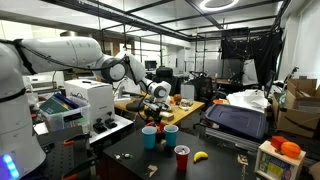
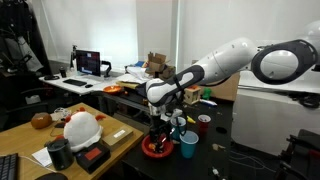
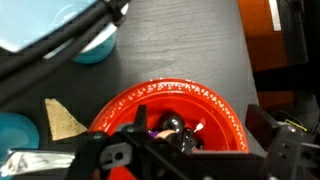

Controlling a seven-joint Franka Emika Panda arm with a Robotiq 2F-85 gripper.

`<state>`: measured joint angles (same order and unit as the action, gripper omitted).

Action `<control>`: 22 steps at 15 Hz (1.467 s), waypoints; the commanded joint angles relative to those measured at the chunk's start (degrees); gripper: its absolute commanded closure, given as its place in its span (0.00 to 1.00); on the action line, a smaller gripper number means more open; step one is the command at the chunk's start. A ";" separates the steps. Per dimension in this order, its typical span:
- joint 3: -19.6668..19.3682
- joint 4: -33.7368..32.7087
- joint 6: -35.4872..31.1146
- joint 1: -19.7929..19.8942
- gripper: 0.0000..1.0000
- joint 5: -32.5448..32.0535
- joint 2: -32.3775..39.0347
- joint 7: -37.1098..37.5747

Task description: Pick up the contents in the orange bowl and put them in the blue cup

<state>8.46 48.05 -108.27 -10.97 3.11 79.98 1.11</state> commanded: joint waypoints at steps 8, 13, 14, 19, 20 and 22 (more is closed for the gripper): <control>-0.02 -9.02 -1.44 -1.19 0.25 -1.08 5.30 -2.24; -1.09 -7.16 -2.19 -1.42 0.58 -0.28 3.97 -3.95; -1.13 -7.32 -2.21 -1.40 0.66 -0.32 3.98 -4.39; -1.83 -8.44 -2.84 -1.60 0.95 -0.72 4.03 -3.93; -2.19 -8.61 -3.27 -1.75 0.94 -0.96 4.00 -3.56; -3.68 -9.33 -4.43 -2.52 0.48 -2.41 4.01 -3.16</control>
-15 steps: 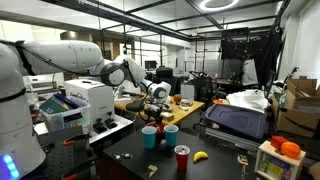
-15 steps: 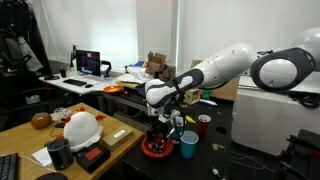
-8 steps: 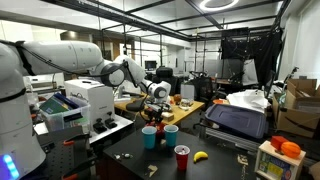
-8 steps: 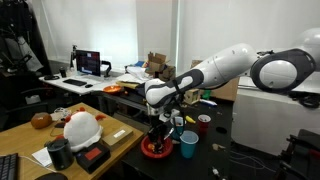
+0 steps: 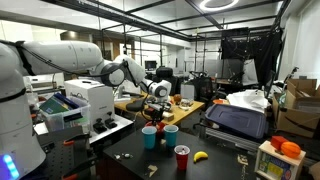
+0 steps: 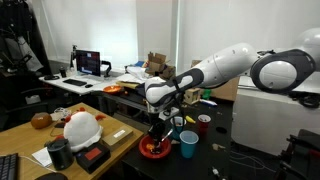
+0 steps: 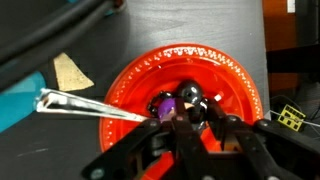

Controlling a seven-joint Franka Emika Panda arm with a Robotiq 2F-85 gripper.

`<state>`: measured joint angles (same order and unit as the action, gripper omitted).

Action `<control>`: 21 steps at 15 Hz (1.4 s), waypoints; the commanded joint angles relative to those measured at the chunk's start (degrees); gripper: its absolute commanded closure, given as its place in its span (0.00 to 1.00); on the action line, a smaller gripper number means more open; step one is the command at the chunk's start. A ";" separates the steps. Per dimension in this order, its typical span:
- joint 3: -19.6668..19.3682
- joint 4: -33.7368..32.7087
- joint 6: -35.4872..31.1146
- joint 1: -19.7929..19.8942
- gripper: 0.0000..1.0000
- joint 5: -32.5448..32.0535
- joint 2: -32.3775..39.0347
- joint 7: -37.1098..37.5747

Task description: Pick up the contents in the orange bowl and put them in the blue cup

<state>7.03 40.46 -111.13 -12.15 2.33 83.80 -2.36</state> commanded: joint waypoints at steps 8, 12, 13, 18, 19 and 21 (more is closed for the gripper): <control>-4.05 -1.94 -3.26 -1.25 0.97 -5.41 -1.36 -0.06; -3.90 -1.38 -1.37 -0.68 0.74 -4.63 -1.82 -0.53; -3.55 -1.23 -0.60 -0.46 0.73 -4.28 -1.95 -0.59; -1.05 -0.80 3.05 0.27 0.37 -2.73 -2.09 -2.32; -0.59 -0.78 3.39 0.32 0.28 -2.65 -1.99 -2.37; -0.15 -0.84 3.50 0.20 0.15 -2.71 -1.60 -1.94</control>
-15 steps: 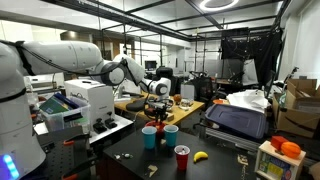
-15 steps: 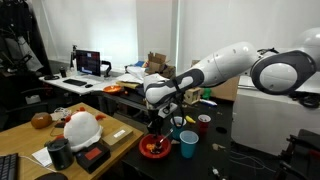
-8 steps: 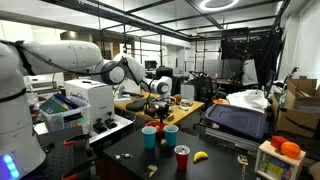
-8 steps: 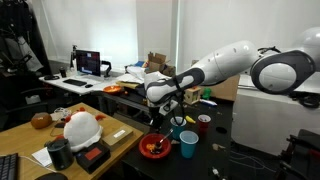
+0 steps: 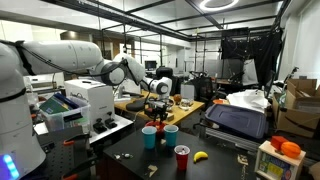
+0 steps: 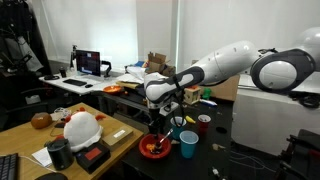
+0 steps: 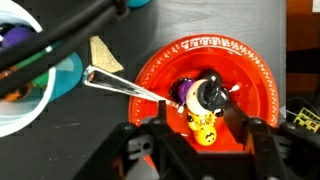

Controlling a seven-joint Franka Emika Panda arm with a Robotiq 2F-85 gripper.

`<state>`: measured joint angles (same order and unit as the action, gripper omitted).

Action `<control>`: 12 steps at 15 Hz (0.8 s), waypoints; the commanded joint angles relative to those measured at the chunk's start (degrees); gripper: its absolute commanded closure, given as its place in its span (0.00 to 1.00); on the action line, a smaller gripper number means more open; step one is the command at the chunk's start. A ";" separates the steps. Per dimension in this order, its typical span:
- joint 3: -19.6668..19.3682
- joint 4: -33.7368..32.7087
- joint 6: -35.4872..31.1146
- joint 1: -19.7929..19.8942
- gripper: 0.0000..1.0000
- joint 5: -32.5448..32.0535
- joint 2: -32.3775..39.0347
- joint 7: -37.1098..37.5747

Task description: Pick up the contents in the orange bowl and put them in the blue cup

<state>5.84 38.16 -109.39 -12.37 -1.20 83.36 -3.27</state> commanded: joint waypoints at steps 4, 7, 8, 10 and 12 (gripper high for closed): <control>1.35 1.59 1.09 0.04 0.00 0.32 0.03 -0.54; 0.70 1.56 1.59 -0.44 0.00 1.32 0.95 -0.80; 0.80 1.58 1.59 -0.45 0.00 1.40 1.21 -0.99; 0.99 1.64 1.20 -0.49 0.27 1.52 1.61 -1.50; 1.16 1.57 1.15 -0.58 0.32 1.61 1.71 -1.69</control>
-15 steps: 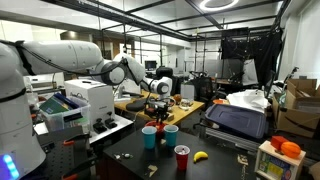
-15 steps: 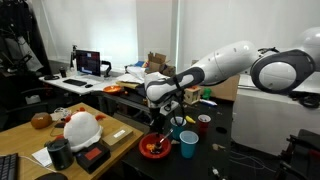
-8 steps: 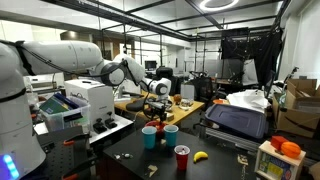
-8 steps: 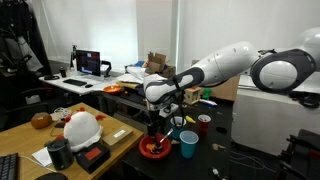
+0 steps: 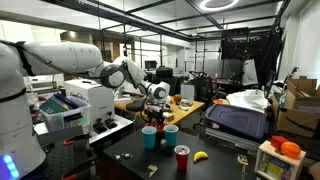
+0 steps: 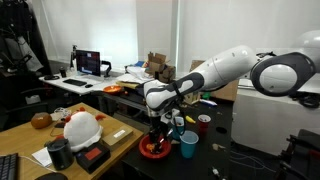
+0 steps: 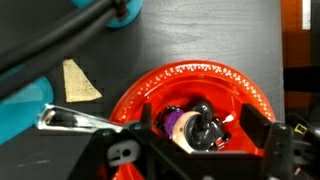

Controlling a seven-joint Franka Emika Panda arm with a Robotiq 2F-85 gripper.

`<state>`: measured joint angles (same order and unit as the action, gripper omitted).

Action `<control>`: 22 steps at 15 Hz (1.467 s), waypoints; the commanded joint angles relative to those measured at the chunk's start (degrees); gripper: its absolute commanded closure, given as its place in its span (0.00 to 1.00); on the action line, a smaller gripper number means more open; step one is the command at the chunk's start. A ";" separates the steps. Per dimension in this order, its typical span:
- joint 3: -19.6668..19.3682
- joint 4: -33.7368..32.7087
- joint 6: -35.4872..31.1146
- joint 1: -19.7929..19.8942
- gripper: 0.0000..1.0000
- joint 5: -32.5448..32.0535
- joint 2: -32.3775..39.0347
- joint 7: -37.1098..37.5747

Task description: Pick up the contents in the orange bowl and put them in the blue cup

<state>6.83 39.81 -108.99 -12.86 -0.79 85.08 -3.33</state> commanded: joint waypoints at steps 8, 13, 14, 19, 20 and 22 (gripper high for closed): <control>0.10 -0.45 0.35 -0.53 0.93 1.15 0.02 -1.45; -0.40 -1.47 1.17 -0.62 0.99 0.85 0.01 -0.39; -0.39 -1.69 1.38 -0.59 0.99 0.89 0.01 -0.30; 0.85 1.75 2.30 0.69 0.99 0.78 -4.18 -0.69; 1.12 2.12 3.10 0.91 0.99 0.98 -5.00 -0.88; 1.97 2.92 5.37 1.45 0.99 1.46 -6.91 -1.48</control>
<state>7.24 39.44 -107.55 -12.68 -0.68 82.68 -3.38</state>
